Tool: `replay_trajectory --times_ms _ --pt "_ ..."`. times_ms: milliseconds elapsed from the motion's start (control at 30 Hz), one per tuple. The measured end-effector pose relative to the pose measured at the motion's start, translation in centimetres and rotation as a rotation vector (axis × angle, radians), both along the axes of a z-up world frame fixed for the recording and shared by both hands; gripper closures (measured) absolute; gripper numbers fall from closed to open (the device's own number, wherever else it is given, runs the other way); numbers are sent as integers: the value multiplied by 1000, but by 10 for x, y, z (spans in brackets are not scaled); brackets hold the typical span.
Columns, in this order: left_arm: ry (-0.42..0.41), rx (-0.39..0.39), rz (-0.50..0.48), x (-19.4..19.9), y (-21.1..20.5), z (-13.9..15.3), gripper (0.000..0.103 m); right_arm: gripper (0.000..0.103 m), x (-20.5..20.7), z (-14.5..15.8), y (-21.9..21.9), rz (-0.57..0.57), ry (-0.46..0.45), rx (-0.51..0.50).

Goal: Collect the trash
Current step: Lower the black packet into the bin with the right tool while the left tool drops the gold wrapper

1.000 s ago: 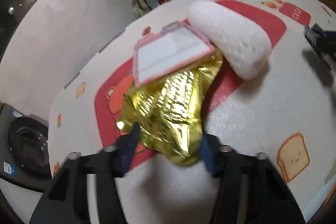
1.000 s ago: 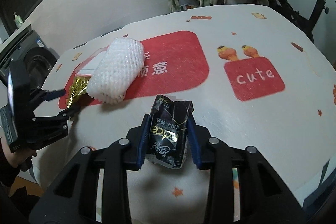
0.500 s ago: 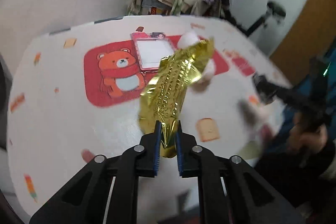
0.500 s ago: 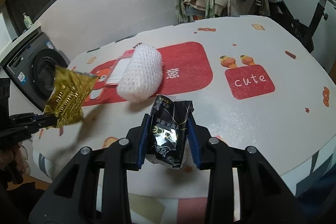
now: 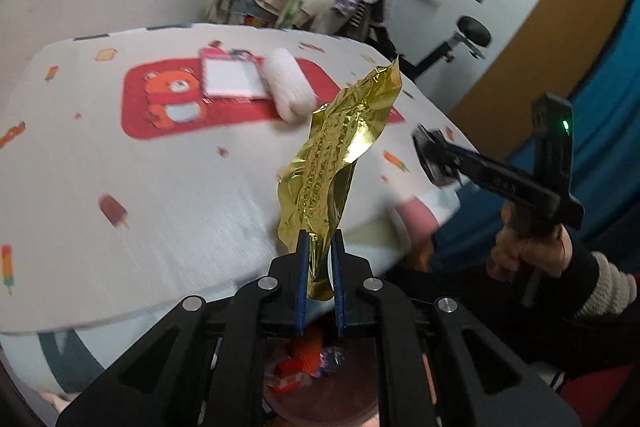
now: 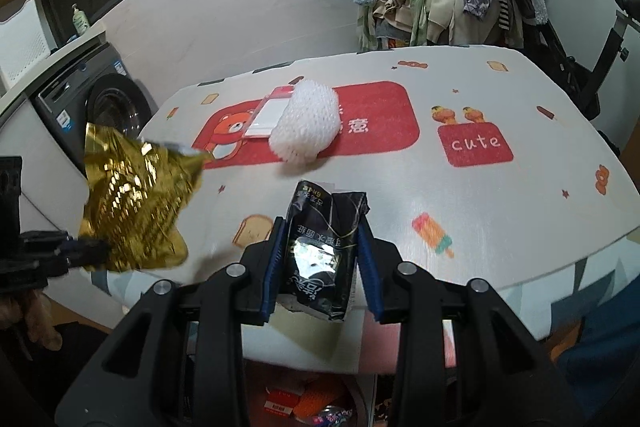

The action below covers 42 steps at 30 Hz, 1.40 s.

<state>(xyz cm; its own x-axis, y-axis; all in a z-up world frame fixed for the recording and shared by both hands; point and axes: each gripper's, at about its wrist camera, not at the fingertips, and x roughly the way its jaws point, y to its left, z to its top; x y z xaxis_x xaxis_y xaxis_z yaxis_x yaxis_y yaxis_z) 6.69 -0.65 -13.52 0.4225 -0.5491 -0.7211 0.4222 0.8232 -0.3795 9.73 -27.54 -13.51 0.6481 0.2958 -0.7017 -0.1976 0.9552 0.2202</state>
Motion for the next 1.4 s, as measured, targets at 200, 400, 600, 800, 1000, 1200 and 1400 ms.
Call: replay_trajectory --times_ms 200,400,600,800,1000,1200,1400 --pt "8 -22 -72 -38 -11 -10 92 66 -24 7 2 13 -19 -12" --pt "39 -9 -130 -65 -21 -29 92 66 -44 7 -2 9 -24 -11" --pt "72 49 -196 -78 -35 -51 92 66 -60 0 -7 4 -8 -15" --pt "107 81 -235 -81 -43 -69 92 66 -64 -3 -13 -9 0 -22" --pt "78 87 -221 -81 -45 -71 59 66 -65 -8 -16 -14 9 -23" --pt "-30 70 -37 -75 -22 -43 21 66 -69 -19 -8 5 30 -32" --pt "-89 37 179 -68 14 -17 8 66 -75 -39 12 57 76 -49"
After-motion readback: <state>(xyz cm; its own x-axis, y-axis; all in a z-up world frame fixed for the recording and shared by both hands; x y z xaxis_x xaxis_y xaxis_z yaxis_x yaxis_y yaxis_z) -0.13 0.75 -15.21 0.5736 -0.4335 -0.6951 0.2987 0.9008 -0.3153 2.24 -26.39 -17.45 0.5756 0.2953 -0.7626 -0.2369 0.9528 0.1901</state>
